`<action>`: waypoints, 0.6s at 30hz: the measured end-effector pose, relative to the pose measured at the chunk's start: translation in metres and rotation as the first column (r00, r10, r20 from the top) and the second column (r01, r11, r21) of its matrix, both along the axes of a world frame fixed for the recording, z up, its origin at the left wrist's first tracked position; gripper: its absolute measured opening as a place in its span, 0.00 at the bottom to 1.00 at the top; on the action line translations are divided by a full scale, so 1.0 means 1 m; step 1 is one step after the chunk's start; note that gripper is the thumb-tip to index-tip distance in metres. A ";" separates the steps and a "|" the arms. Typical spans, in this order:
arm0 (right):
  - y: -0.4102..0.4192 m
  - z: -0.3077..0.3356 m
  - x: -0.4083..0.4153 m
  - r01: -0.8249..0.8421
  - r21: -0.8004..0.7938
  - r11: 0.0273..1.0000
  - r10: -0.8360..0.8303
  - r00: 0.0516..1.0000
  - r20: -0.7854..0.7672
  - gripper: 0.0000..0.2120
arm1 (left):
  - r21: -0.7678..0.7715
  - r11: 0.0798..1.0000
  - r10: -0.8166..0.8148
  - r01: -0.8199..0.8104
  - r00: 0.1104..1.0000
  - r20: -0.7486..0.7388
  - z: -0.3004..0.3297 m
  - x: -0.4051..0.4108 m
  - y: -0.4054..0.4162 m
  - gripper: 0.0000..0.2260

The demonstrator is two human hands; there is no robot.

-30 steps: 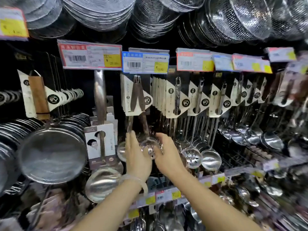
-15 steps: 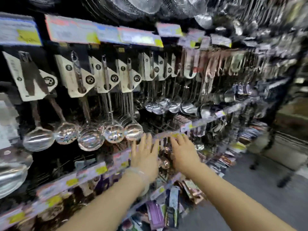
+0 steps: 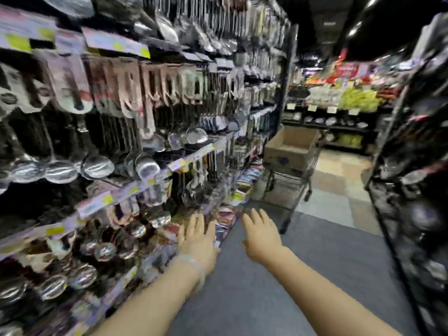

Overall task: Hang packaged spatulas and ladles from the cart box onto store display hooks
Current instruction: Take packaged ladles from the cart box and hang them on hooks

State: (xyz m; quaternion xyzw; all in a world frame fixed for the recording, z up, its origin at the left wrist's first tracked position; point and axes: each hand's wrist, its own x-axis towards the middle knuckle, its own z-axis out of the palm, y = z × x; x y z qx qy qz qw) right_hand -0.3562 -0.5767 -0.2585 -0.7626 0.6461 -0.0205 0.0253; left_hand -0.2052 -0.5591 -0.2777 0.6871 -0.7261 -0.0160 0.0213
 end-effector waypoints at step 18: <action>-0.303 -0.024 -0.186 0.268 0.050 0.962 -0.265 0.963 -0.046 0.32 | 0.097 0.937 -0.333 0.335 0.942 -0.034 -0.017 -0.193 -0.348 0.29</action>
